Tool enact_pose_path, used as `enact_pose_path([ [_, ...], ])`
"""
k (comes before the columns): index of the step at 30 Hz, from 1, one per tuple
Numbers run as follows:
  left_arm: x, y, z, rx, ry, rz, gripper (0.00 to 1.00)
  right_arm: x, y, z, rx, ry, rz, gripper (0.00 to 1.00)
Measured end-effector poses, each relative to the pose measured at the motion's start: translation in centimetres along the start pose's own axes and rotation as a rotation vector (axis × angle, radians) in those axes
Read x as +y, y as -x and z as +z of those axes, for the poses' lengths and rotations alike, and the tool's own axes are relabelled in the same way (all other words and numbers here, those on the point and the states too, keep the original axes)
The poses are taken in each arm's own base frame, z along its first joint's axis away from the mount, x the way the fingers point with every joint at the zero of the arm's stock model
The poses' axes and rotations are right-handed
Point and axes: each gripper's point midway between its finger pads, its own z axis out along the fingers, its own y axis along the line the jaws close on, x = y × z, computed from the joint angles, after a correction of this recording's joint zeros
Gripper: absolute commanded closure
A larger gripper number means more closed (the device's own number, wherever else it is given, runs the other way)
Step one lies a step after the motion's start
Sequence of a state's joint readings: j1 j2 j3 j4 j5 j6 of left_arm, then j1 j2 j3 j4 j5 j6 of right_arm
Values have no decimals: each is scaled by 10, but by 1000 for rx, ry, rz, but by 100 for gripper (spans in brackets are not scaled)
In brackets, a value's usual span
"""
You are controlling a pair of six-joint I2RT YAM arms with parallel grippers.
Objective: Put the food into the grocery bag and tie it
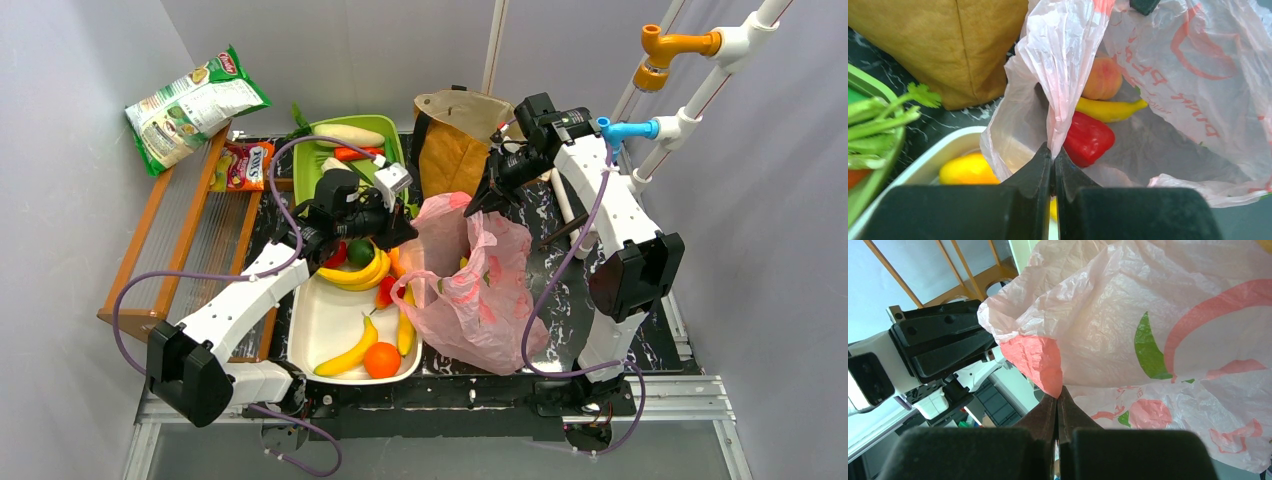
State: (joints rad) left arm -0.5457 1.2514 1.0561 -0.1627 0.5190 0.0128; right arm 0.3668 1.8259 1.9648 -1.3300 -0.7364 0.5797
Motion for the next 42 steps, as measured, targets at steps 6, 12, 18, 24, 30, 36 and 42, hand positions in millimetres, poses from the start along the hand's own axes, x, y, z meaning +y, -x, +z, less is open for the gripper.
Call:
enact_pose_path([
  [6, -11, 3, -9, 40, 1, -158, 100, 0, 0, 0, 1, 0, -7, 99],
  [12, -30, 40, -32, 32, 5, -302, 100, 1, -2, -1, 3, 4, -8, 99],
  [18, -46, 64, -49, 18, -15, -381, 100, 7, -8, -5, 5, 22, -21, 99],
  [24, -51, 71, -53, 22, -16, -421, 100, 12, -11, -12, -19, 23, -33, 65],
  [30, -49, 72, -53, 19, 11, -482, 100, 15, -6, -22, -89, -20, -10, 39],
  [36, -45, 76, -52, -2, 54, -599, 100, 22, -21, -46, -192, -54, 50, 35],
  [42, -40, 87, -55, -43, 112, -706, 100, 39, -75, -70, -295, -74, 80, 34],
])
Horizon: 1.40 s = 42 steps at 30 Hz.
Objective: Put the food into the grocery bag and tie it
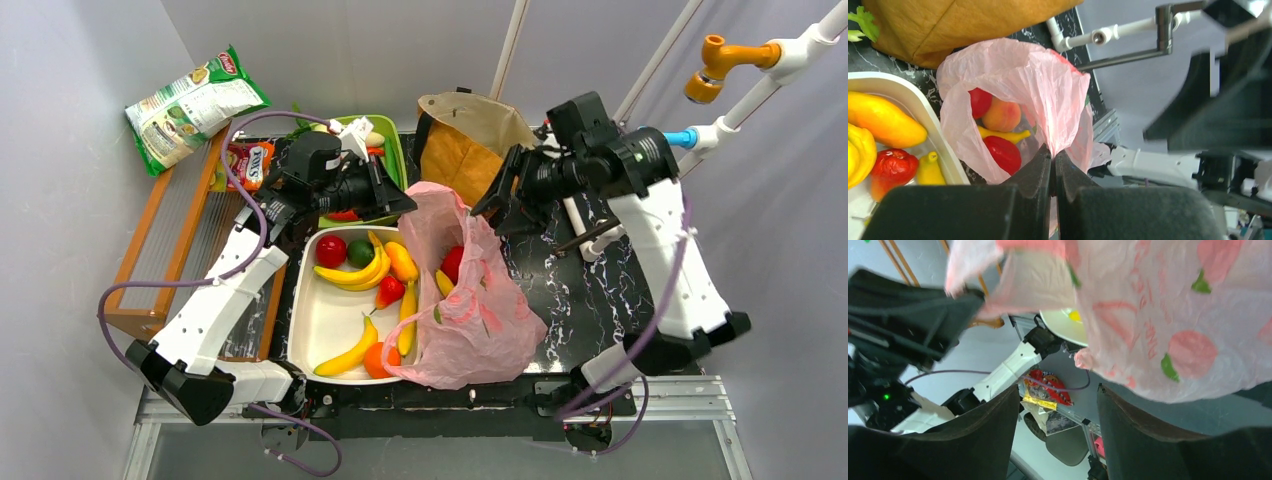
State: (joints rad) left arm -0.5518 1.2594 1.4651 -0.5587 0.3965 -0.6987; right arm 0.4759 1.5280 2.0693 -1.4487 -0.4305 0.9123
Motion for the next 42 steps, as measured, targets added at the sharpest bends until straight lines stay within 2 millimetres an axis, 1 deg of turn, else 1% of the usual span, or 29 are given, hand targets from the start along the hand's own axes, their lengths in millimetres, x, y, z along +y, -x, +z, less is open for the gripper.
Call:
enact_pose_path([
  [2, -4, 7, -3, -26, 5, -25, 100, 1, -25, -10, -6, -3, 2, 34],
  [4, -6, 11, -5, -43, 9, -47, 100, -3, -50, -14, 12, -18, 7, 34],
  [6, -6, 12, -6, -52, 18, -67, 100, -8, -69, -12, 37, -44, 17, 34],
  [8, -4, 11, -8, -54, 31, -83, 100, -13, -81, -6, 60, -84, 31, 34],
  [15, -1, 8, -14, -59, 59, -121, 100, -18, -104, 35, 97, -234, 27, 33],
  [18, -3, 8, -18, -65, 57, -129, 100, -22, -115, 48, 100, -300, 20, 33],
  [20, -4, 7, -21, -67, 56, -133, 100, -24, -121, 54, 94, -329, 18, 33],
  [24, -6, 6, -27, -71, 52, -138, 100, -26, -130, 57, 70, -356, 32, 33],
  [30, -9, 3, -37, -77, 46, -135, 100, -33, -136, 61, 41, -394, 64, 33],
  [33, -10, 2, -40, -80, 48, -137, 100, -36, -137, 63, 39, -409, 87, 34],
  [37, -10, 2, -42, -79, 57, -146, 100, -58, -142, 66, 49, -472, 127, 39],
  [40, -16, 7, -46, -91, 45, -146, 100, -74, -147, 64, 62, -509, 145, 47],
  [42, -19, 9, -48, -98, 38, -146, 100, -81, -149, 62, 65, -518, 155, 55],
])
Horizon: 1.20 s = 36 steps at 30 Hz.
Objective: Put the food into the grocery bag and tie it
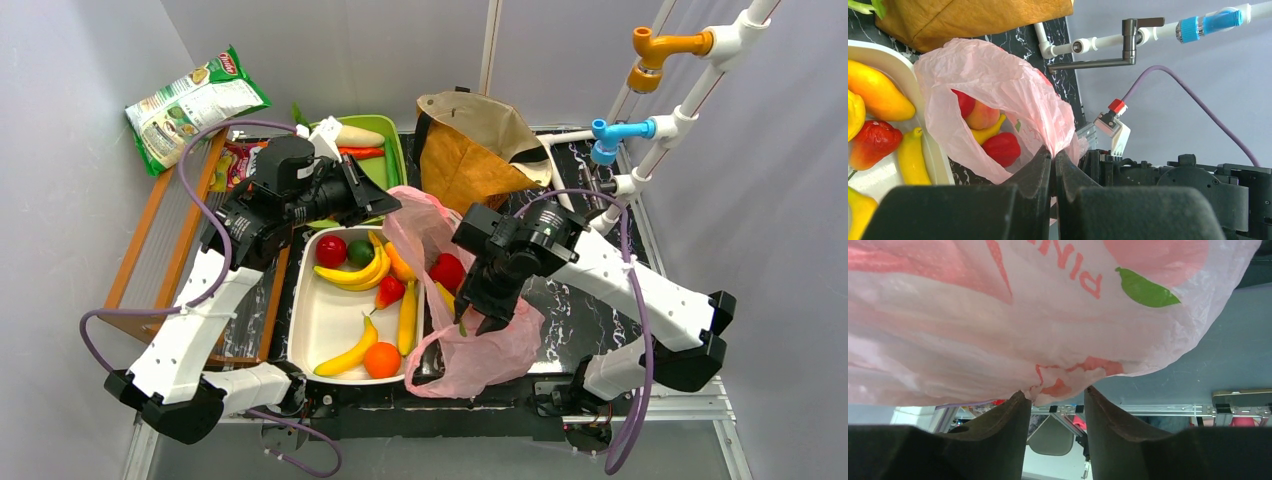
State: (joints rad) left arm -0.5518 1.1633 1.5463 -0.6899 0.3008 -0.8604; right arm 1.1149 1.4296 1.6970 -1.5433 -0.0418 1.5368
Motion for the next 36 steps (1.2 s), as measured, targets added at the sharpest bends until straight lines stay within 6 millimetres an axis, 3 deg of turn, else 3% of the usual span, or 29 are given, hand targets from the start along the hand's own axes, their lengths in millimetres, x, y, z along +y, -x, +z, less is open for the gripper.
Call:
enact_pose_path([
  [4, -1, 0, -1, -1, -2, -5, 100, -6, -2, -4, 6, 8, 4, 94],
  [5, -1, 0, -1, -1, -2, -7, 100, -7, -2, -4, 6, 12, 4, 99],
  [12, 0, -3, -3, 11, 3, -18, 100, -7, 6, -7, -27, 25, -12, 99],
  [18, -2, -21, -27, 59, -13, -16, 100, 13, 44, -51, -154, 212, -61, 99],
  [21, -6, -33, -44, 89, -39, -5, 100, 14, 63, -70, -211, 293, -70, 99],
  [28, -29, -47, -78, 155, -113, -6, 100, 10, 100, -92, -295, 373, -61, 99],
  [32, -39, -49, -78, 181, -153, -79, 100, 1, 120, -97, -329, 375, -36, 99],
  [36, -48, -44, -60, 206, -182, -204, 100, -13, 138, -109, -376, 377, -19, 99],
])
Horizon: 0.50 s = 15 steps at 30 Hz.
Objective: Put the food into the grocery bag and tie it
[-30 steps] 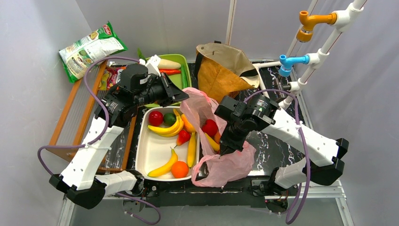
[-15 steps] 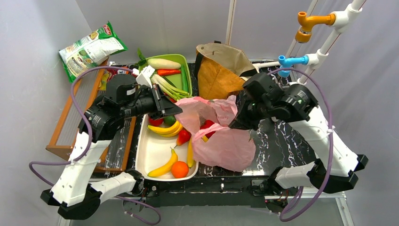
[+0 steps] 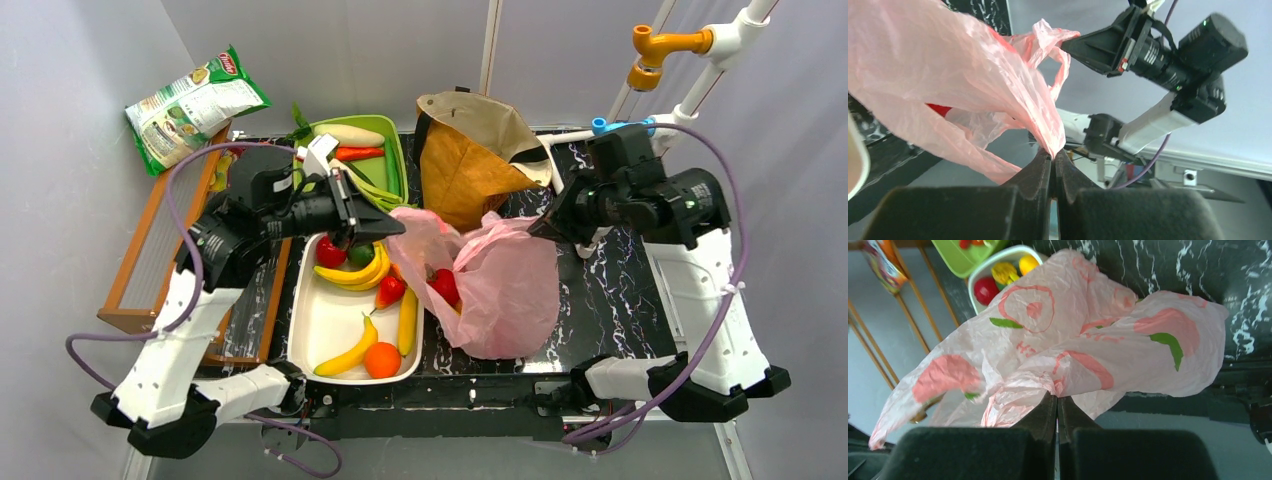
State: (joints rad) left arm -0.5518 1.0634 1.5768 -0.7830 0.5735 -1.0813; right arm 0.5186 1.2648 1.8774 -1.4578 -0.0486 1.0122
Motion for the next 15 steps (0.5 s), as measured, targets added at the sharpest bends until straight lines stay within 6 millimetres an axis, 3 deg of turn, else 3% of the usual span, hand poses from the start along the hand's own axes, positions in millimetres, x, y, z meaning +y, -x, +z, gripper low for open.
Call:
enact_pose_path([
  [4, -6, 17, 23, 5, -11, -102, 100, -2, 27, -20, -97, 30, -22, 99],
  [9, -5, 32, 46, 13, 15, -239, 100, -9, 45, -37, -189, 47, -64, 99],
  [13, -8, 36, 54, 11, 34, -333, 100, -15, 57, -42, -239, 47, -76, 99],
  [15, -20, 36, 55, 14, 21, -353, 100, -17, 66, -44, -268, 46, -75, 99],
])
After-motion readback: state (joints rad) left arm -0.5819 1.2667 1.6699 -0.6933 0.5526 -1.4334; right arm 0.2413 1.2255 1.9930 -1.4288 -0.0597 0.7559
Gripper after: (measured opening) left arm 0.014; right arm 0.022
